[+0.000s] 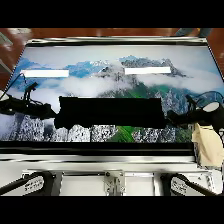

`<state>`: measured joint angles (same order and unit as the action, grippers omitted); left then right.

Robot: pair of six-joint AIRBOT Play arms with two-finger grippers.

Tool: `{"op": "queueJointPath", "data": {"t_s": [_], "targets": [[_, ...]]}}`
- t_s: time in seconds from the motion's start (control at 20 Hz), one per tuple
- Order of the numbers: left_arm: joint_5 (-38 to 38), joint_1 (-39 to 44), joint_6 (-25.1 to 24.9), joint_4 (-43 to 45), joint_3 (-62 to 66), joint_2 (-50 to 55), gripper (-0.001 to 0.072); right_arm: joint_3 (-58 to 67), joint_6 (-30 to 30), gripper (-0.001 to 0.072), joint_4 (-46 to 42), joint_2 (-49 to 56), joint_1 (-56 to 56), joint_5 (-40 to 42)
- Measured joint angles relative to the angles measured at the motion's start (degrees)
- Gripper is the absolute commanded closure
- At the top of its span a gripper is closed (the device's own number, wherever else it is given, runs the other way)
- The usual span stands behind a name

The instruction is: Fold the shirts.

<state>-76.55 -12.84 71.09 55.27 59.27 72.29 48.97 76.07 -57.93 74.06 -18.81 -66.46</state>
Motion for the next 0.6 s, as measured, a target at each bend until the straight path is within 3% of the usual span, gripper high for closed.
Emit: {"op": "queueJointPath", "data": {"t_s": [0.4, 0.45, 0.55, 0.6], "targets": [[-1.7, 1.95, 2.78, -4.15, 24.37, 27.12, 0.0663, 19.32, 7.78, 0.065, -4.83, 17.0, 9.31, 8.0], [-1.97, 1.97, 3.67, -4.33, 25.75, 29.75, 0.0551, 20.33, 8.33, 0.0611, -5.01, 18.67, 9.77, 8.76], [-2.51, 1.92, 5.44, -4.42, 27.39, 33.46, 0.0008, 21.46, 8.85, 0.0115, -5.35, 20.61, 10.19, 9.64], [-2.86, 1.7, 6.36, -4.52, 27.96, 34.6, -0.0002, 21.94, 8.85, 0.009, -5.4, 21.09, 10.23, 10.08]]}}
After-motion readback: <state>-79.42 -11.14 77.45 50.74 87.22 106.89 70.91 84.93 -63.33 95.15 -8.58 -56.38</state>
